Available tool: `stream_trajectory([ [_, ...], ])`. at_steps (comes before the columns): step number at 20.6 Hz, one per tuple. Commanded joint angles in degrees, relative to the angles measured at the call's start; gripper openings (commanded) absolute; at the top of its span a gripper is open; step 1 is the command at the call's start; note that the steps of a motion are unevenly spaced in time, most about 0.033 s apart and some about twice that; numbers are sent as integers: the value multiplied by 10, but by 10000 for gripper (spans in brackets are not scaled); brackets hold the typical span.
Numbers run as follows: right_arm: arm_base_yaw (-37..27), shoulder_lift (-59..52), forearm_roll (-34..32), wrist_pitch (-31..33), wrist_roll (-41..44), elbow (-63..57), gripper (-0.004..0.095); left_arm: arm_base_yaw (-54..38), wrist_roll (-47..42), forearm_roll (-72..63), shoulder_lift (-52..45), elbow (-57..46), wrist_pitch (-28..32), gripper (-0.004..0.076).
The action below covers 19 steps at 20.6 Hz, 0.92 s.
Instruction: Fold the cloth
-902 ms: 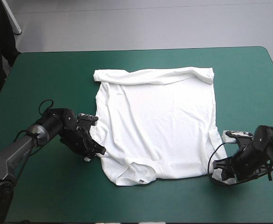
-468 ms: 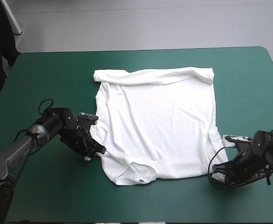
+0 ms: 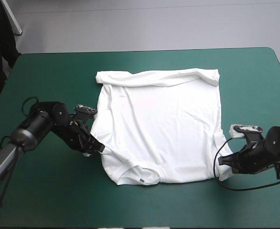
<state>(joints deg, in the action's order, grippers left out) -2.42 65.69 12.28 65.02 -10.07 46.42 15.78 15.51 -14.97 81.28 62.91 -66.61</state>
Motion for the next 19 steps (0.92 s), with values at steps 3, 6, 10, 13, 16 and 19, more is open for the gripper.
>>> stream_trajectory([
  [3, 0, -76, 17, 35, 24, 167, -15, 2, -30, -16, -138, 105, -72, -9],
  [6, 0, -97, 18, 37, 30, 289, -15, 2, -33, -16, -188, 169, -72, -9],
  [10, 0, -95, 13, 37, 39, 520, -15, 2, -30, -17, -205, 337, -72, -9],
  [13, 0, -85, 6, 25, 46, 639, -15, 2, -30, -18, -195, 460, -72, -9],
  [16, 0, -80, 3, -17, 46, 727, -15, 2, -30, -38, -188, 590, -72, -9],
  [19, 0, -80, 3, -42, 46, 794, -15, 2, -30, -64, -189, 661, -72, -9],
])
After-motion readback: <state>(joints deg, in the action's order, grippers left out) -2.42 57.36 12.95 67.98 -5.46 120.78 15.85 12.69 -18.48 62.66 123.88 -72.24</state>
